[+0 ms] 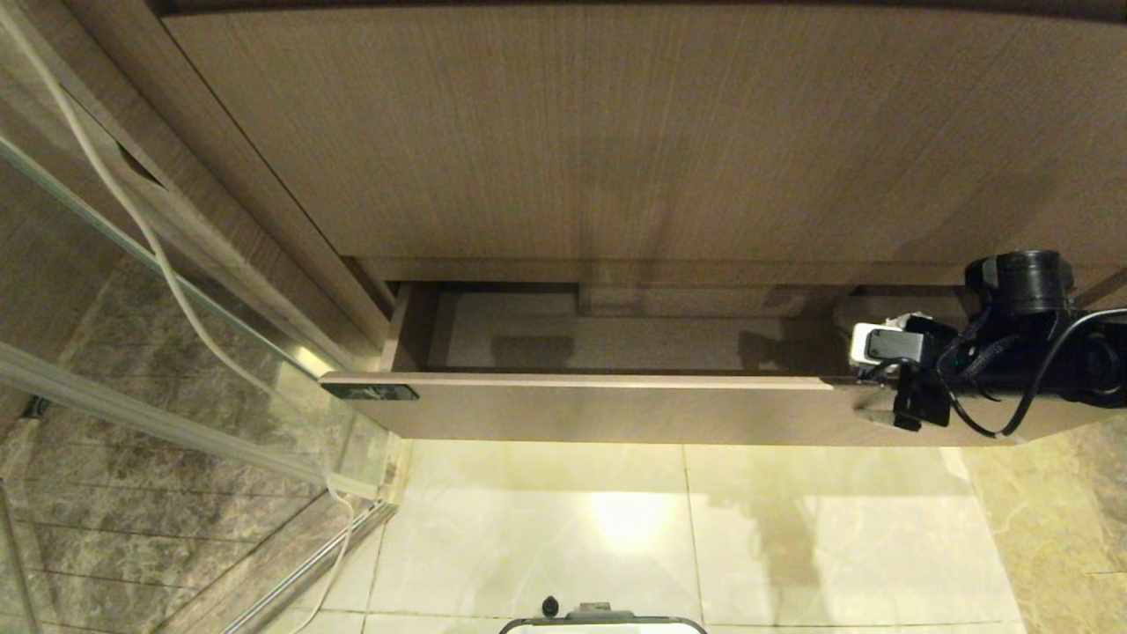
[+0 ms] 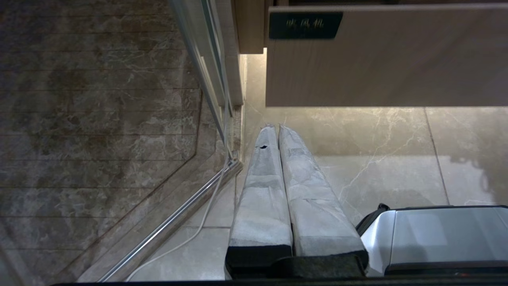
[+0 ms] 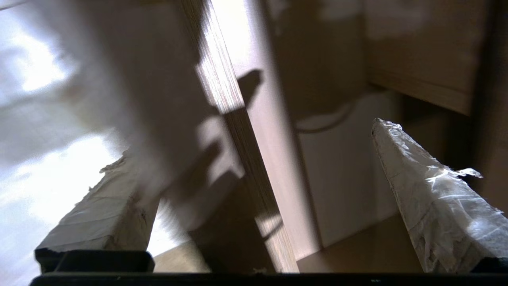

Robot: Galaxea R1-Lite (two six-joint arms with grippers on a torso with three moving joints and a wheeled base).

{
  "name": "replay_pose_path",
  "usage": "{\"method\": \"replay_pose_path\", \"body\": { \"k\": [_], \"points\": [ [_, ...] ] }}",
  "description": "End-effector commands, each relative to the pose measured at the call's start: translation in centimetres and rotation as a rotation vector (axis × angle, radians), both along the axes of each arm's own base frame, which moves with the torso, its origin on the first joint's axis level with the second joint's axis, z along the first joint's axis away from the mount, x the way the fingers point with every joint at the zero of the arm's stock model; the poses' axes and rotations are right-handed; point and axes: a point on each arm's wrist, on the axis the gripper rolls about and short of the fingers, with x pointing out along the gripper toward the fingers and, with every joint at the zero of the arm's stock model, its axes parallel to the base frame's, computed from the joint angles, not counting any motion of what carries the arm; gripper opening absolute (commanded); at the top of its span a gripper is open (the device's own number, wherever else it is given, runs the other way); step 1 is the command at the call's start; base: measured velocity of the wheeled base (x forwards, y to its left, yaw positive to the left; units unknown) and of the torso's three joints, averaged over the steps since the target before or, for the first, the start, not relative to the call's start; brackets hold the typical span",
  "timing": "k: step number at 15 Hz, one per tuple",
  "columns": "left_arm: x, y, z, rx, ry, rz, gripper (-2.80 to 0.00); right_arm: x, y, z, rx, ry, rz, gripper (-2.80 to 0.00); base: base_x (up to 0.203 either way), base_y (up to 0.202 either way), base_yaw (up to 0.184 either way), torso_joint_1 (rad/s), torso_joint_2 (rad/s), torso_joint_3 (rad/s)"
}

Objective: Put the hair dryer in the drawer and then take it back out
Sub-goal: Pull open the drawer

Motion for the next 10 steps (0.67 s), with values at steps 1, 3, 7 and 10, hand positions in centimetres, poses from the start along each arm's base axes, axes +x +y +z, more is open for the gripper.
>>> {"method": "replay_pose_path", "body": {
  "k": [1, 3, 7, 10],
  "points": [
    [0.0, 0.0, 0.0, 0.000, 0.002, 0.000, -2.80, -2.2, -0.6, 2.1, -0.012, -0.046, -0.023, 0.00, 0.000, 0.000, 0.000, 0.000, 0.00, 0.000],
    [0.0, 0.0, 0.0, 0.000, 0.000, 0.000, -2.80, -4.9, -1.2, 3.8, -0.012, -0.061, -0.051, 0.00, 0.000, 0.000, 0.000, 0.000, 0.00, 0.000],
    [0.0, 0.0, 0.0, 0.000, 0.001, 0.000, -2.80, -9.3, -1.1, 6.2, 0.036, -0.105, -0.108, 0.00, 0.000, 0.000, 0.000, 0.000, 0.00, 0.000],
    [0.0, 0.0, 0.0, 0.000, 0.001, 0.000, -2.80, -11.0, -0.9, 6.7, 0.053, -0.129, -0.113, 0.00, 0.000, 0.000, 0.000, 0.000, 0.00, 0.000]
  ]
}}
